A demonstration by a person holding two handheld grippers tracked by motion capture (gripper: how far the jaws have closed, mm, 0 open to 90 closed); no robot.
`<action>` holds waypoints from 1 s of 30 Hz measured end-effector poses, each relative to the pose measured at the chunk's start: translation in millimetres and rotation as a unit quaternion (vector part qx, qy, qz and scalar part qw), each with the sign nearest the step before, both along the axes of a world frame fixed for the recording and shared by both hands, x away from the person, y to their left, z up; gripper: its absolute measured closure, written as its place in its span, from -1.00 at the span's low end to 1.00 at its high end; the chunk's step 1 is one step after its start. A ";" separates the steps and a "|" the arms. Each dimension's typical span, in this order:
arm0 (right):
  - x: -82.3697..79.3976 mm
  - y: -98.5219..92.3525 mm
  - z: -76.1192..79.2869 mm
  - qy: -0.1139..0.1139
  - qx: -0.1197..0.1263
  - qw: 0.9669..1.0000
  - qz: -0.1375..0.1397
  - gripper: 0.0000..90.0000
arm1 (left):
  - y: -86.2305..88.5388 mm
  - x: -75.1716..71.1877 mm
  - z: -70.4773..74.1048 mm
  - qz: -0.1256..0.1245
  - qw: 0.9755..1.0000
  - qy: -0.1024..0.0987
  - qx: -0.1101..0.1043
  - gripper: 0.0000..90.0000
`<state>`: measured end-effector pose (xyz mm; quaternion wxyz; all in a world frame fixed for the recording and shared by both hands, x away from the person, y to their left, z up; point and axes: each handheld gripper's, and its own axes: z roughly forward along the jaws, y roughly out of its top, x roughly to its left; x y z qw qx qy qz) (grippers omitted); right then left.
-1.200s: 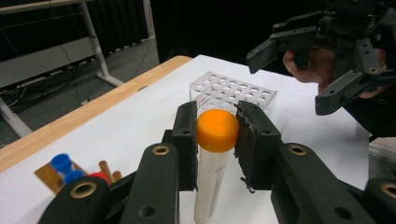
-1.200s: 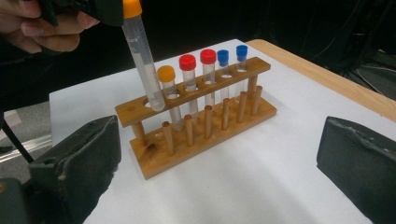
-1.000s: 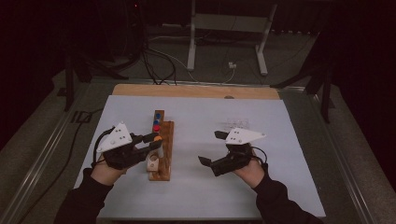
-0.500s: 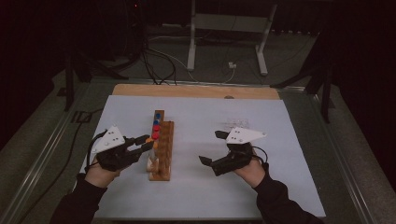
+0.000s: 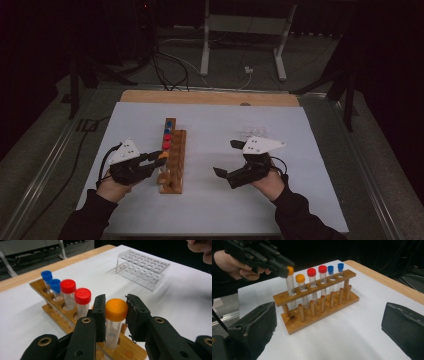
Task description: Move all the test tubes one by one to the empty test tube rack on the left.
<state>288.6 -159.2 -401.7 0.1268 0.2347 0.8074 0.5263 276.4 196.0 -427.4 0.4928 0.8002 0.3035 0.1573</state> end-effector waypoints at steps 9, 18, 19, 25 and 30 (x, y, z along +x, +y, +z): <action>-0.2 -1.2 1.3 -0.003 -0.002 1.000 -0.001 -1.00 | -1.0 -0.4 -10.2 -0.001 1.000 0.015 0.013 0.59; 0.4 -1.9 1.5 -0.003 -0.002 1.000 0.001 -1.00 | -1.6 -0.3 -13.4 -0.014 1.000 0.015 0.023 0.57; 0.3 -1.9 1.5 -0.002 -0.002 1.000 0.001 -1.00 | -0.9 -0.4 -13.5 -0.018 1.000 0.017 0.017 0.56; 1.3 -6.7 1.6 -0.003 0.004 1.000 -0.002 -1.00 | 1.9 -5.8 -4.3 -0.043 0.999 0.000 -0.010 -0.14; 3.0 -12.6 -1.2 -0.009 0.006 1.000 -0.007 -1.00 | 3.5 -10.8 2.6 -0.069 0.997 -0.003 -0.023 -0.69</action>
